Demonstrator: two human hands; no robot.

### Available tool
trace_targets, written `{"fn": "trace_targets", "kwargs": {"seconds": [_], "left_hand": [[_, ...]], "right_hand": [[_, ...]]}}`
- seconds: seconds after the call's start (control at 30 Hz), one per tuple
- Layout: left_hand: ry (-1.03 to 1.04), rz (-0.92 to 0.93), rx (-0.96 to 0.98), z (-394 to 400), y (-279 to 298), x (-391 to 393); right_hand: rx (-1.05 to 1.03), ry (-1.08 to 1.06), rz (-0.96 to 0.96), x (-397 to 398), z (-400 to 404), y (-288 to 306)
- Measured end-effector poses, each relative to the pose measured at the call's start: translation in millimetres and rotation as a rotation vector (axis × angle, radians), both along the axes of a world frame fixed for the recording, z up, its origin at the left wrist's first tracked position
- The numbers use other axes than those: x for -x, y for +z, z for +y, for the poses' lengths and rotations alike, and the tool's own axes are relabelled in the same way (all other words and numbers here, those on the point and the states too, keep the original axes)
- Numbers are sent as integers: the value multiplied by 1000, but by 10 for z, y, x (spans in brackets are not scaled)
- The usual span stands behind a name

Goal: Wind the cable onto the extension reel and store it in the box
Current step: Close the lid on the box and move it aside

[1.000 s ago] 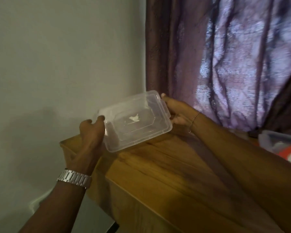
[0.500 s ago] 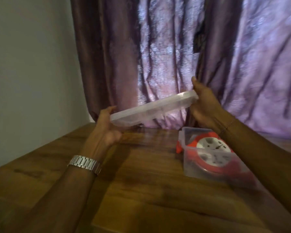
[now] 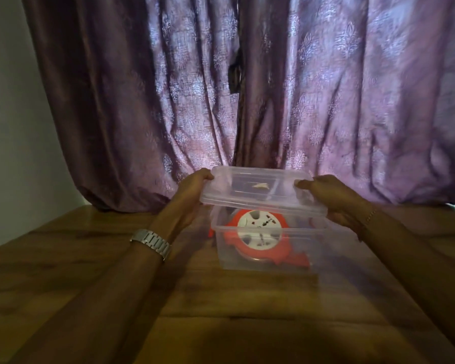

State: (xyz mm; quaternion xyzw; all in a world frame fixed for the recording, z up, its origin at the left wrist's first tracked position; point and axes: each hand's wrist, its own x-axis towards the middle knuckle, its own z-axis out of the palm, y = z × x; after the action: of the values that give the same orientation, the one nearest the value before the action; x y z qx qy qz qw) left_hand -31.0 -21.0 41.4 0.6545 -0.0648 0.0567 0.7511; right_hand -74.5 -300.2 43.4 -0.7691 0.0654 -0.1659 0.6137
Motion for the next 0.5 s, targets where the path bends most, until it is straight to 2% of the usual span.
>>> {"fn": "trace_targets", "kwargs": {"seconds": [0.23, 0.33, 0.5], "left_hand": [[42, -9, -210, -221, -342, -23], [6, -16, -307, -229, -405, -27], [-25, -11, -305, -184, -458, -6]], "right_hand": [[286, -8, -7, -7, -214, -225], [295, -14, 41, -48, -255, -269], [336, -3, 77, -75, -276, -361]]}}
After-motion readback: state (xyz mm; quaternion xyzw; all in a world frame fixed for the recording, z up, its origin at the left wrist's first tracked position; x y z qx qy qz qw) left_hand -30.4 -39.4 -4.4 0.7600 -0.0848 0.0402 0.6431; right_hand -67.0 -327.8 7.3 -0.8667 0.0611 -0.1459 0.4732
